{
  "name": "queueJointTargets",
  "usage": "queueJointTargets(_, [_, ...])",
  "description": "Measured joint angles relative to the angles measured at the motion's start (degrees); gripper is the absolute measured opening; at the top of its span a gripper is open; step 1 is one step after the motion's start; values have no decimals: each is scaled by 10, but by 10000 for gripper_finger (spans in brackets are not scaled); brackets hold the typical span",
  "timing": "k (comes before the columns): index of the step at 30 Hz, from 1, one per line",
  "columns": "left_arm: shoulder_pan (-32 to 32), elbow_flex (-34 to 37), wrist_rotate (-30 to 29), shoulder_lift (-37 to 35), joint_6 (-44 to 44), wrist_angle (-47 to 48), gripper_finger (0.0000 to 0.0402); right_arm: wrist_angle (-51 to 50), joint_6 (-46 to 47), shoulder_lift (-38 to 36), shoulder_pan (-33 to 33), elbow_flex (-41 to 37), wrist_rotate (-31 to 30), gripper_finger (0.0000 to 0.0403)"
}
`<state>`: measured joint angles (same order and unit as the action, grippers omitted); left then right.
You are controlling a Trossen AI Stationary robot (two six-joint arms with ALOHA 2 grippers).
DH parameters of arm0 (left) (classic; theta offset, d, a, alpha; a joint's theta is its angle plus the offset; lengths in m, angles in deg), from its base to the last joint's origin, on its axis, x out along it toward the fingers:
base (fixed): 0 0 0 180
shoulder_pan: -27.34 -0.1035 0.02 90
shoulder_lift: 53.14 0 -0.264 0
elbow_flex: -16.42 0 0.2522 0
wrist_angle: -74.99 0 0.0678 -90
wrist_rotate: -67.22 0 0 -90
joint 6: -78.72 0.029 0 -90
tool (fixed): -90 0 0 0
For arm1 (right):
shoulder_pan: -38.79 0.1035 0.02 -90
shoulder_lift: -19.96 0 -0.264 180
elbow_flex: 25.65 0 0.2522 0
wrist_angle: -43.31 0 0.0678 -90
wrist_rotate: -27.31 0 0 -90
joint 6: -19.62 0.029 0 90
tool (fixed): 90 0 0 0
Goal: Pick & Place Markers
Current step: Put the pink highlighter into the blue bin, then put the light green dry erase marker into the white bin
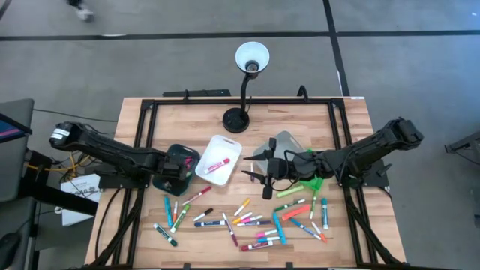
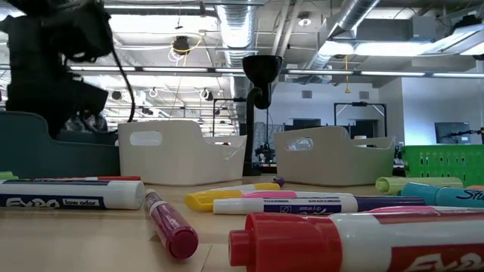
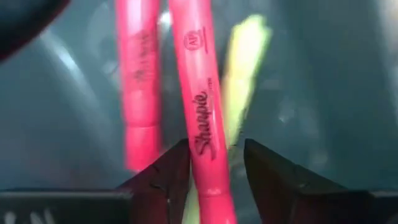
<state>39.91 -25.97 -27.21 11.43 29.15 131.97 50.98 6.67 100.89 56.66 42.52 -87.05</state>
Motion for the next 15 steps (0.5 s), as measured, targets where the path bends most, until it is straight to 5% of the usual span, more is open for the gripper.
queueJointTargets(15, [45,-89,9,-81,-34,-7,132,0,-5,0,0,0,0,164])
